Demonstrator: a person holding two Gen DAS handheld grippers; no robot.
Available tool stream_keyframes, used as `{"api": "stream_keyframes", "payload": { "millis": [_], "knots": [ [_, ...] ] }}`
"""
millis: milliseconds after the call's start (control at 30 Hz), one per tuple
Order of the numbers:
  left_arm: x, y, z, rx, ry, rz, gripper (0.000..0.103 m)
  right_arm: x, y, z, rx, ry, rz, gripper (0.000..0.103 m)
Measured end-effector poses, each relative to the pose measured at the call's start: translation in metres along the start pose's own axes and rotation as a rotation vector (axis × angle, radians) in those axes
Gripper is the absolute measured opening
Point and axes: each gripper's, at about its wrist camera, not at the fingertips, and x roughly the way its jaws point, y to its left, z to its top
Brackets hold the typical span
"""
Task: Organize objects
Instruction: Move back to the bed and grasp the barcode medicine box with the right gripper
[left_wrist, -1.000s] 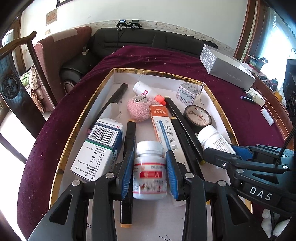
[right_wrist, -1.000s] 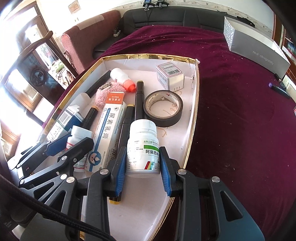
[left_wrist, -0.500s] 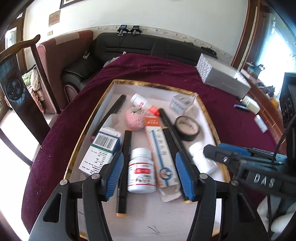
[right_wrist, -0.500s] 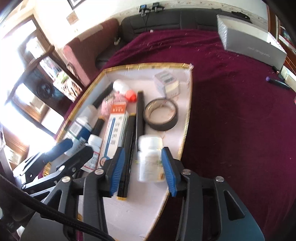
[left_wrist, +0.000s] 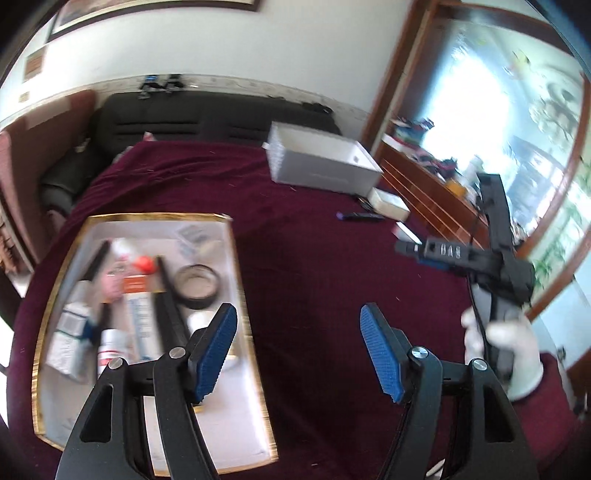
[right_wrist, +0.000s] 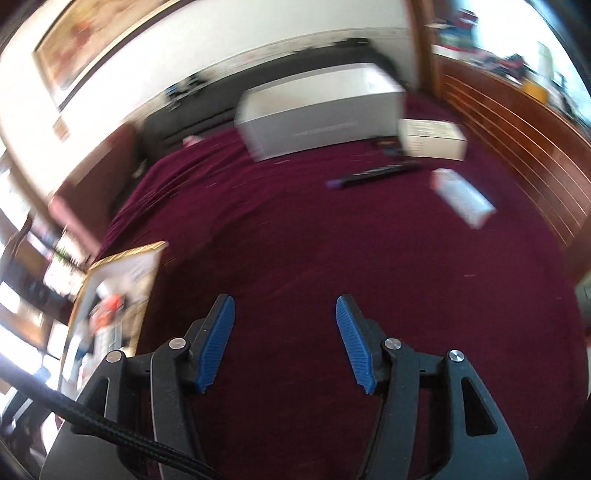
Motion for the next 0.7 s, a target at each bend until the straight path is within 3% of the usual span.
{"api": "stream_keyframes", "payload": {
  "millis": [200, 433, 700],
  "knots": [
    [0.037, -0.018, -0.003, 0.005, 0.092, -0.04, 0.063, 0.019, -0.072, 0.029, 0.106, -0.023, -0.091, 0.059],
    [0.054, -0.024, -0.008, 0.001, 0.131, -0.048, 0.063, 0.056, -0.135, 0.069, 0.199, -0.03, -0.165, 0.059],
    [0.073, -0.024, -0.01, 0.001, 0.179, -0.042, 0.063, 0.108, -0.157, 0.109, 0.084, 0.031, -0.379, 0.062]
  ]
}}
